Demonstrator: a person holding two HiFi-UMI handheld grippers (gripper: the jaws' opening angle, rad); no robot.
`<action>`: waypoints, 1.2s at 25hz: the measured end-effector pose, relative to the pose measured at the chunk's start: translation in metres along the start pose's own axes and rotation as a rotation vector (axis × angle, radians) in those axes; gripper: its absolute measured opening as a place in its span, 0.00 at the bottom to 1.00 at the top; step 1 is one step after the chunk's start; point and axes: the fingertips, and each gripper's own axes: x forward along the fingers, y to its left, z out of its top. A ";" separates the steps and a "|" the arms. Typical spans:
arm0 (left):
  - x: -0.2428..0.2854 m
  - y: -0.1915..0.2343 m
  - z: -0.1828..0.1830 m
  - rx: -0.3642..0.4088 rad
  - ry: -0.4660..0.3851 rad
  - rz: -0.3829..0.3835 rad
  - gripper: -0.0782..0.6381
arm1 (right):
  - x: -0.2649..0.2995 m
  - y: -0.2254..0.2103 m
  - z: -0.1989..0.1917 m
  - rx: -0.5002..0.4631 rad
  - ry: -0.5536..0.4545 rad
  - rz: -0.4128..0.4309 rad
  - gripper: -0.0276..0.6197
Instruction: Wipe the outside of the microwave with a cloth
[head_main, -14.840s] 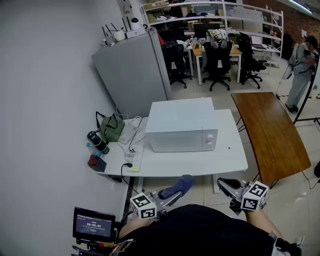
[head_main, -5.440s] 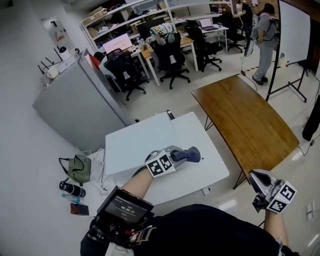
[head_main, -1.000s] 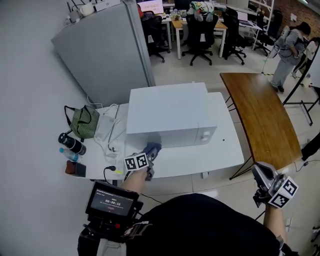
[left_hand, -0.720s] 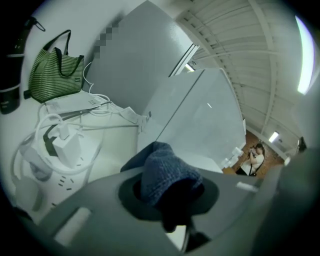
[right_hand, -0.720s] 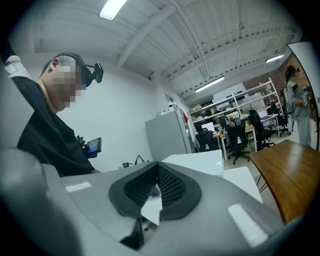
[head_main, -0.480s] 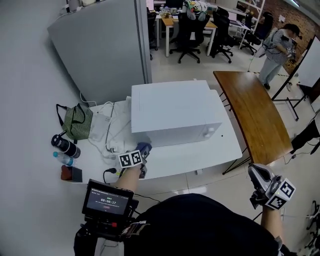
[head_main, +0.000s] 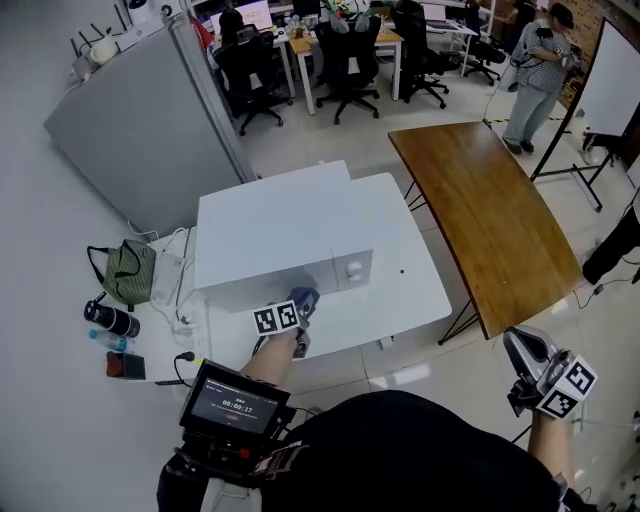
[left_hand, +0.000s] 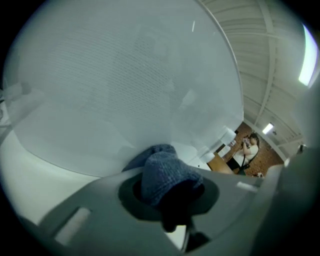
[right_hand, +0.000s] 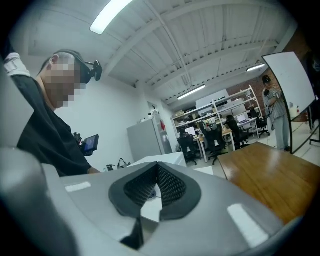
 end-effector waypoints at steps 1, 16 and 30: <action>0.014 -0.015 -0.003 0.009 0.011 -0.003 0.19 | -0.012 -0.015 0.001 0.008 -0.006 -0.010 0.05; 0.034 -0.064 -0.016 0.049 0.014 -0.103 0.19 | -0.034 -0.024 0.003 0.009 -0.009 -0.029 0.05; -0.156 0.193 0.014 -0.107 -0.123 0.097 0.19 | 0.128 0.178 -0.007 -0.089 0.081 0.147 0.05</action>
